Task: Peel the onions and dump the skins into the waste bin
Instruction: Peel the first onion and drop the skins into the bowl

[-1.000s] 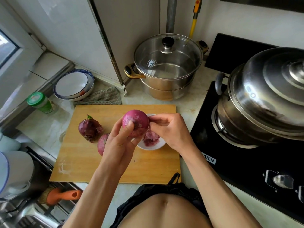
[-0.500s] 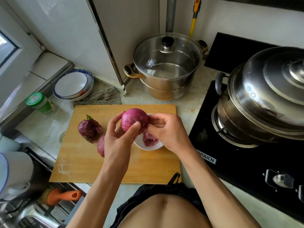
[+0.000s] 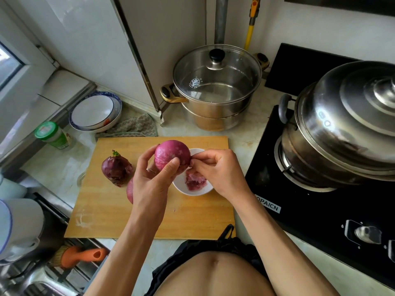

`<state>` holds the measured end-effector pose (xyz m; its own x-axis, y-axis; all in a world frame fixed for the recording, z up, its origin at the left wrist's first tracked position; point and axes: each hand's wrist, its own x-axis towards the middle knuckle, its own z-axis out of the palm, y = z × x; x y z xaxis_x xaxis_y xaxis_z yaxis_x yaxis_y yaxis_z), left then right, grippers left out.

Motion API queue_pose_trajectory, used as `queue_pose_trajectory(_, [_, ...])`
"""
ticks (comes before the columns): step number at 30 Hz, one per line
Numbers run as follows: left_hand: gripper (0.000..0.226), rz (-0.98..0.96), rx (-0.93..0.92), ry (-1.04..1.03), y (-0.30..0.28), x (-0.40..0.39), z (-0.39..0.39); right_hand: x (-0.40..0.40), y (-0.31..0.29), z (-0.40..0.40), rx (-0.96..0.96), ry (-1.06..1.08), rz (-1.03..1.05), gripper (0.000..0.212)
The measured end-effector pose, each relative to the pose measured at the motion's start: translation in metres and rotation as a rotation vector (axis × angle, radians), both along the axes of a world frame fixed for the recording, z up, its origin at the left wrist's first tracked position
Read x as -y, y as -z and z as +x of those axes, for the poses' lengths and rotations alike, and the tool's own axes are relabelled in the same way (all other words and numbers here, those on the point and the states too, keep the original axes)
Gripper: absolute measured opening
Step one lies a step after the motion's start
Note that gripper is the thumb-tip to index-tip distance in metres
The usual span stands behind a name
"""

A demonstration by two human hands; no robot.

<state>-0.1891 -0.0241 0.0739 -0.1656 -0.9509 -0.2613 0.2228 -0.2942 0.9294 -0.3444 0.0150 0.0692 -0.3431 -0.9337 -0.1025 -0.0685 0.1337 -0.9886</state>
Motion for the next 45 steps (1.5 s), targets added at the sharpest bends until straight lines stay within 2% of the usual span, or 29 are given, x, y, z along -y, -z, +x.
queue_pose_trajectory(7, [0.063,-0.225,0.206,0.057,-0.015,-0.007,-0.005,0.0,-0.001,0.003,-0.168,0.039,-0.007,0.005])
queue_pose_trajectory(10, [0.065,-0.233,0.225,0.057,-0.016,-0.007,-0.006,0.001,0.001,0.004,-0.272,0.079,-0.057,0.005])
queue_pose_trajectory(12, [0.062,-0.161,0.186,0.038,-0.012,-0.006,-0.006,0.001,0.001,0.003,-0.339,0.099,-0.082,0.007])
queue_pose_trajectory(15, [0.062,0.063,-0.019,0.001,-0.009,-0.004,-0.007,0.001,0.001,0.002,-0.341,0.099,-0.083,0.008])
queue_pose_trajectory(19, [0.045,0.347,-0.28,0.062,-0.012,-0.002,-0.006,0.001,0.001,-0.002,-0.151,0.084,-0.012,0.01])
queue_pose_trajectory(22, [0.049,0.489,-0.396,0.088,-0.012,0.0,-0.002,0.001,0.004,-0.008,0.022,0.08,0.027,0.007])
queue_pose_trajectory(24, [0.043,0.455,-0.358,0.094,-0.01,0.0,-0.001,0.001,0.007,-0.009,-0.025,0.078,0.05,0.007])
queue_pose_trajectory(26, [0.04,0.372,-0.247,0.066,-0.006,0.001,-0.002,0.001,0.012,-0.011,-0.207,0.077,0.069,0.008])
queue_pose_trajectory(29, [0.054,0.253,-0.11,0.045,-0.004,0.004,-0.002,0.002,0.02,-0.015,-0.548,0.016,0.099,0.022])
queue_pose_trajectory(31, [0.057,0.224,-0.072,0.045,-0.004,0.006,-0.001,0.002,0.026,-0.017,-0.628,-0.029,0.124,0.03])
queue_pose_trajectory(34, [0.06,0.213,-0.044,0.037,-0.004,0.007,-0.001,0.005,0.032,-0.017,-0.612,-0.03,0.137,0.028])
queue_pose_trajectory(37, [0.061,0.22,-0.041,0.027,-0.003,0.007,-0.001,0.005,0.026,-0.015,-0.532,-0.029,0.117,0.01])
queue_pose_trajectory(39, [0.06,0.224,-0.034,0.029,-0.002,0.006,0.0,0.003,0.021,-0.013,-0.48,-0.046,0.092,0.015])
queue_pose_trajectory(41, [0.052,0.227,-0.019,0.029,-0.001,0.007,0.001,0.003,0.016,-0.01,-0.431,-0.037,0.06,0.019])
queue_pose_trajectory(43, [0.04,0.23,0.005,0.023,0.002,0.006,0.002,0.004,0.013,-0.007,-0.384,-0.024,0.025,0.016])
queue_pose_trajectory(45, [0.037,0.224,0.025,0.015,0.003,0.006,0.001,0.003,0.01,-0.005,-0.327,-0.038,0.013,0.013])
